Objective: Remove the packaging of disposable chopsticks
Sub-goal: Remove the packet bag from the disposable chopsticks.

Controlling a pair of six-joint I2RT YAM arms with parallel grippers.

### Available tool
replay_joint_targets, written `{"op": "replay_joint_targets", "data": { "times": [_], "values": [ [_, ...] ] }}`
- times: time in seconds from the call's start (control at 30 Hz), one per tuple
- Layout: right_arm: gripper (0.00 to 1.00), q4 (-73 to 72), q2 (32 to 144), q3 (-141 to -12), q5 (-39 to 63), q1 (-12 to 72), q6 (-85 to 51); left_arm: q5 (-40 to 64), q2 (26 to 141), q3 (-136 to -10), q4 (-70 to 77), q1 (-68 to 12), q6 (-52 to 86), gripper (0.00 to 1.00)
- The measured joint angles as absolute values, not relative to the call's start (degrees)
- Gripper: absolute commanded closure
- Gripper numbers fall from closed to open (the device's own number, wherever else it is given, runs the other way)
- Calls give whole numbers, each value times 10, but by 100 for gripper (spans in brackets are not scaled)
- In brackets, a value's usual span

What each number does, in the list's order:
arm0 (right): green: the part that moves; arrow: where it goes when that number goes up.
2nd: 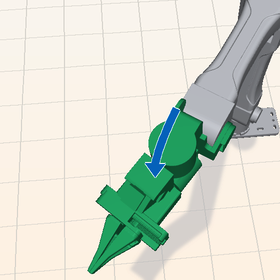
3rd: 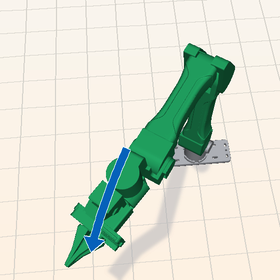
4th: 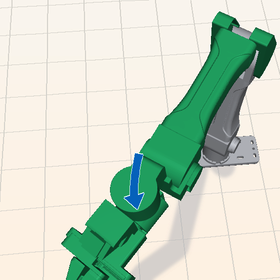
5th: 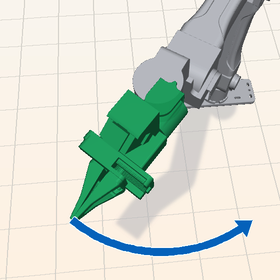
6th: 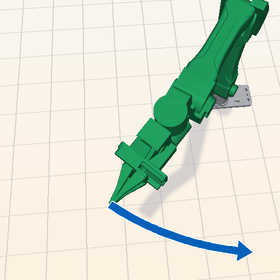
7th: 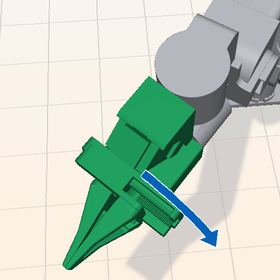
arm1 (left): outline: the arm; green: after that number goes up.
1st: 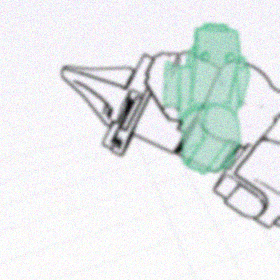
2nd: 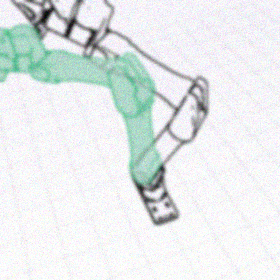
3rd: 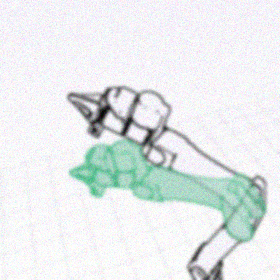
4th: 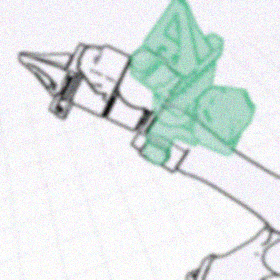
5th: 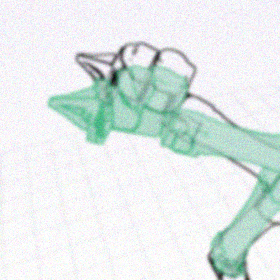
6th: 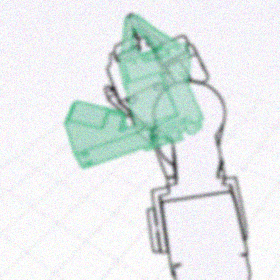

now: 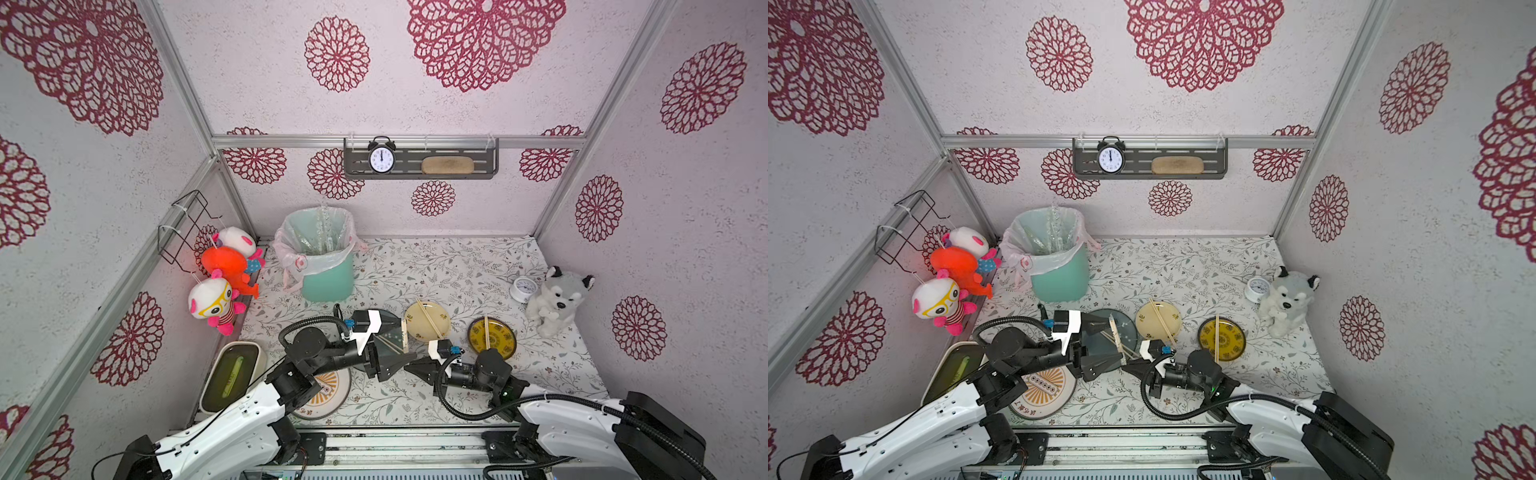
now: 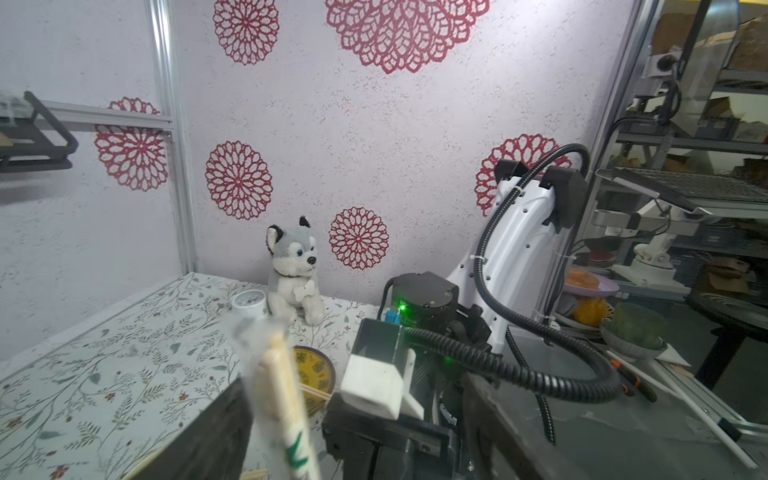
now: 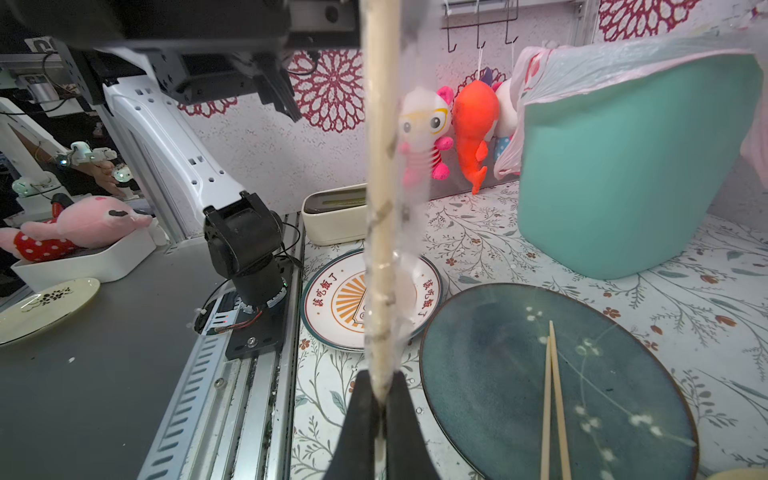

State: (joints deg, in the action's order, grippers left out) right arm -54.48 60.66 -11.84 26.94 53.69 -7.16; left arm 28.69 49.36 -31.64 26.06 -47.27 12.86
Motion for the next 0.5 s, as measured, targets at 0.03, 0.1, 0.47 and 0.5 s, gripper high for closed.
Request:
{"op": "replay_joint_targets", "data": {
  "times": [0.03,0.1,0.47,0.5],
  "values": [
    [100,-546,604,-117,269,537,-72,286,494,-316,254,-466,128,20],
    [100,-546,599,-116,269,537,-72,284,494,-316,244,-458,129,21],
    [100,-549,596,-116,267,538,-71,288,498,-301,257,-453,138,24],
    [100,-551,598,-115,267,539,-71,289,497,-310,256,-452,136,28]
  ]
}}
